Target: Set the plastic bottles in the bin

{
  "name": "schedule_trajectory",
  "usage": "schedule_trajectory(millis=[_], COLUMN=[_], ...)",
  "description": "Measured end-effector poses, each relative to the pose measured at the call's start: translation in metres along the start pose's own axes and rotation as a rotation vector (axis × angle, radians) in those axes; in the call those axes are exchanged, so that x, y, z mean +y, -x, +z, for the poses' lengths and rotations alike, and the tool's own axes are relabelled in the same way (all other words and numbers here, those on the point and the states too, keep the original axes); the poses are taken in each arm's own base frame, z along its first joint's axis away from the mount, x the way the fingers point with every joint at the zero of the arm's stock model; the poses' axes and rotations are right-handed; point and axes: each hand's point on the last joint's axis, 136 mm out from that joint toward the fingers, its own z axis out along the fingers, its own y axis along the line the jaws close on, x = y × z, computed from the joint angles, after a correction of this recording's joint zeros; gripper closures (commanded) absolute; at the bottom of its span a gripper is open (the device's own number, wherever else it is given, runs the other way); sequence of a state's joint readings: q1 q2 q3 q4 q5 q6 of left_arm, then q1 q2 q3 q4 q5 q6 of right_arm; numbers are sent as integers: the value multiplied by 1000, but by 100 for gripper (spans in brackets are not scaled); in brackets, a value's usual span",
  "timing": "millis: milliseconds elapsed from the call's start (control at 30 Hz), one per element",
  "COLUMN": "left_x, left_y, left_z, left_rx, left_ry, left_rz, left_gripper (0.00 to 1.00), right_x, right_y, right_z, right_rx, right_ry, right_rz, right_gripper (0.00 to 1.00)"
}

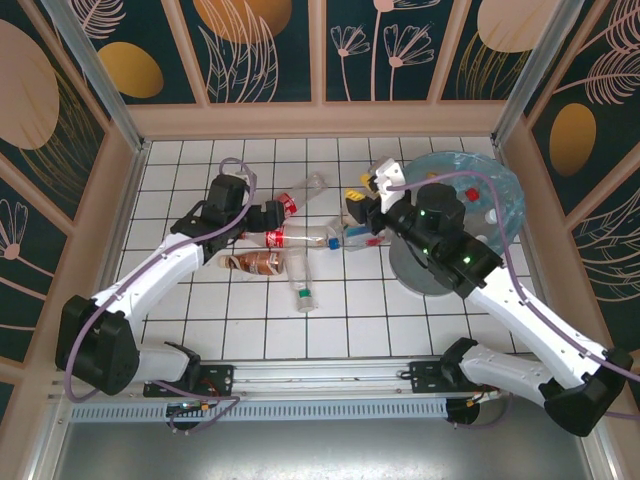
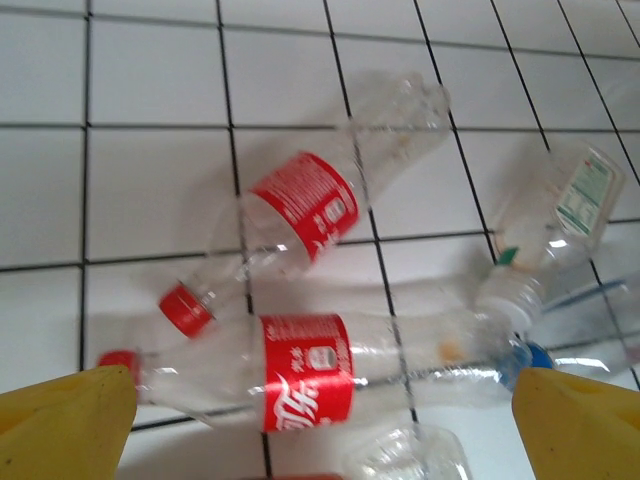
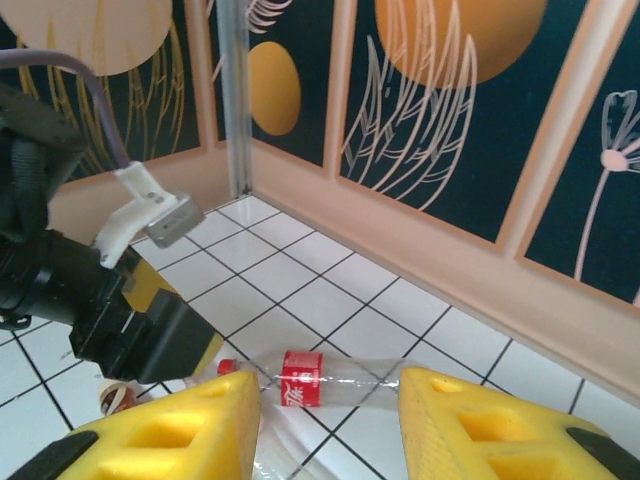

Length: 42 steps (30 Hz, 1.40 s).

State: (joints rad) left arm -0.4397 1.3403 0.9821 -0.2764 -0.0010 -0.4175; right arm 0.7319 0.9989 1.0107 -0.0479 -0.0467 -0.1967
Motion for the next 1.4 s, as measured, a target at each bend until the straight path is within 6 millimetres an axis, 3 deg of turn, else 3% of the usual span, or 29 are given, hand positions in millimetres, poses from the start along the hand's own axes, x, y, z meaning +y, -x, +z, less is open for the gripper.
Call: schedule_trajectory(millis=[200,400,600,767,900,1167,1400], left_x=[9,45,87,88,90,97,96], left_y=[0,0,25,47,45,28,29], left_z=[0,-7,-53,-93,-97,-92,-98], left_rx=[17,-19,-210,-353,-363,-326,-341], left_ry=[-6,74,229,245,254,280,277], left_rz=[-95,-186,-223,-203,-180,-140,-118], left_gripper=[2,1,1,1,1,1,1], right_x=[27,40,52,65,81,112,116], right_y=[-33,-87,-143,-176,-200,-238,-252], right_z=[31,105,153,191,219,231,237], right_rx=[107,379,578,695,782,904,947], right_ry=[98,157,204,250,292,354,351], right_rz=[0,17,36,43,30,-27,-51], right_gripper=[53,52,45,41,39,33,33])
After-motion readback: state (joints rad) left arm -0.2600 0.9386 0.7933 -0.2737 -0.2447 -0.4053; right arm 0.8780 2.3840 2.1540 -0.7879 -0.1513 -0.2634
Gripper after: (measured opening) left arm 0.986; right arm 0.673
